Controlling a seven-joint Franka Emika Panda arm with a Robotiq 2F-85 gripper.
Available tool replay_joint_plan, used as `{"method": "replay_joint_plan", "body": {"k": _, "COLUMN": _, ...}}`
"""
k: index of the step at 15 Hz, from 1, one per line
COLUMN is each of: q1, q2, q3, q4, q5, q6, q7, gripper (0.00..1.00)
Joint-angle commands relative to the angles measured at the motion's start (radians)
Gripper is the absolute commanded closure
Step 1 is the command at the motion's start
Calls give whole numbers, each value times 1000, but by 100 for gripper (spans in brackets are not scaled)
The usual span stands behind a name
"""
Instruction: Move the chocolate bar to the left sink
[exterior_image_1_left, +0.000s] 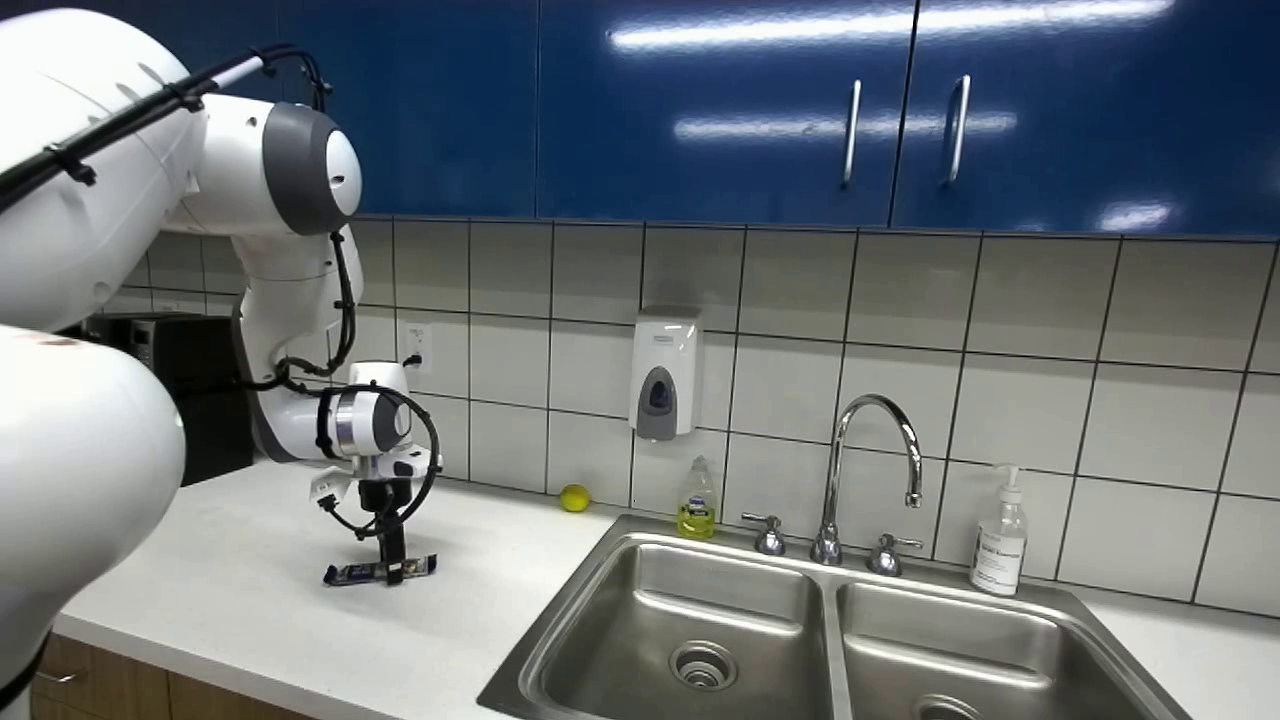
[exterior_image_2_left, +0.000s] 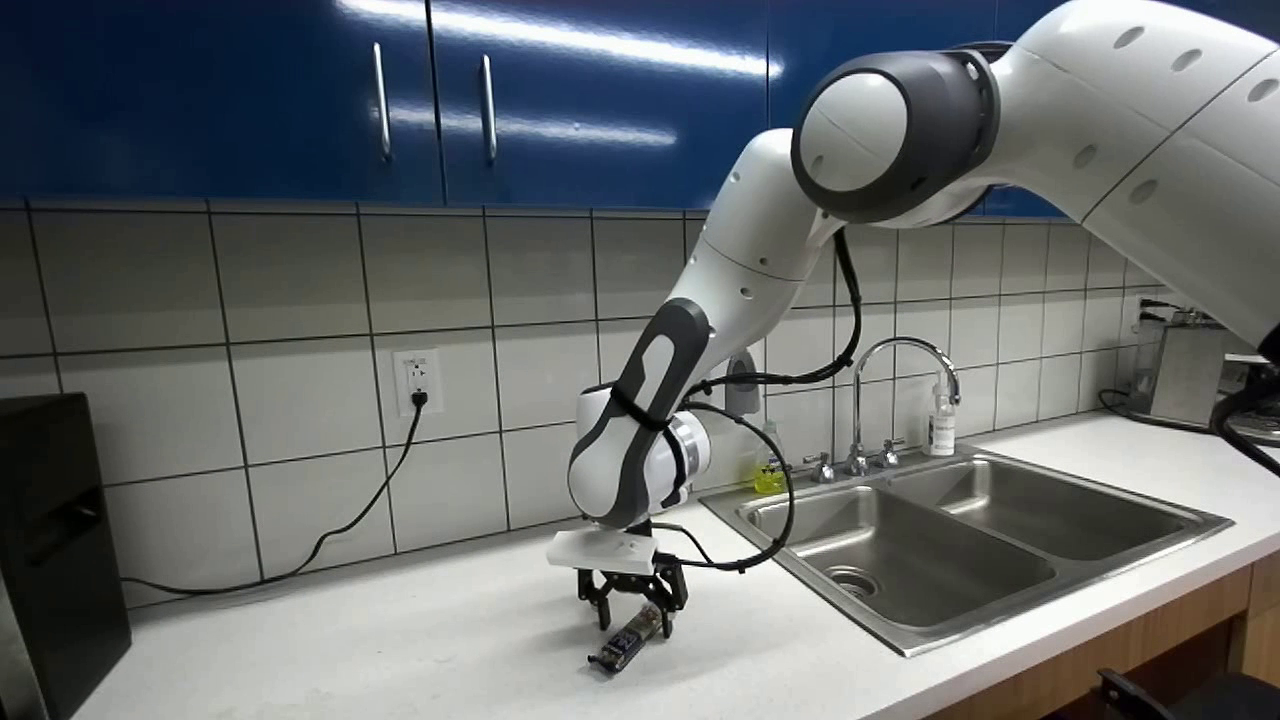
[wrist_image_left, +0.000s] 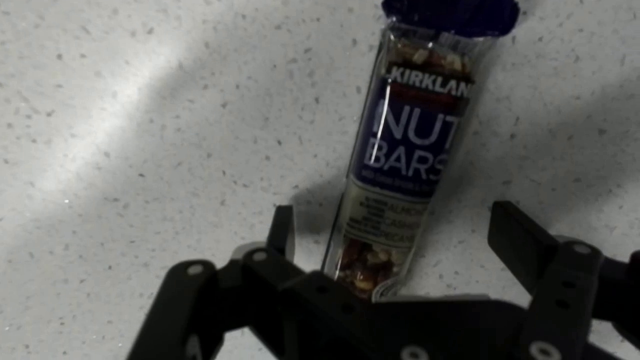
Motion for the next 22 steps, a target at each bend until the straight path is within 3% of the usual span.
{"method": "replay_joint_plan", "body": {"k": 1, "q1": -2, "q2": 17, "q3": 5, "q4": 32, "q5": 14, "q6": -14, "q7": 14, "gripper": 0}}
{"method": "replay_joint_plan", "body": {"k": 2, "q1": -3, "q2": 18, "q3": 5, "q4": 33, "q5": 14, "q6": -15, "q7": 13, "gripper": 0}}
{"method": "replay_joint_plan", "body": {"k": 3, "q1": -3, "q2": 18, "q3": 5, "q4": 34, "q5": 14, "q6": -15, "q7": 13, "gripper": 25}}
{"method": "replay_joint_plan", "body": {"k": 5, "q1": -2, "q2": 20, "q3": 6, "q4": 40, "q5": 14, "q6": -15, "q7": 12, "gripper": 34}}
{"method": "replay_joint_plan", "body": {"k": 8, "q1": -1, "q2": 22, "q3": 7, "q4": 48, "q5": 13, "q6": -13, "q7": 12, "gripper": 59}}
{"method": "replay_joint_plan", "body": {"k": 12, "q1": -2, "q2": 20, "q3": 7, "q4": 49, "q5": 12, "q6": -19, "q7": 11, "gripper": 85}}
{"method": "replay_joint_plan", "body": {"k": 22, "q1": 26, "q2": -51, "q3": -9, "q4": -1, "q5": -13, "q6": -4, "q7": 21, "gripper": 88}}
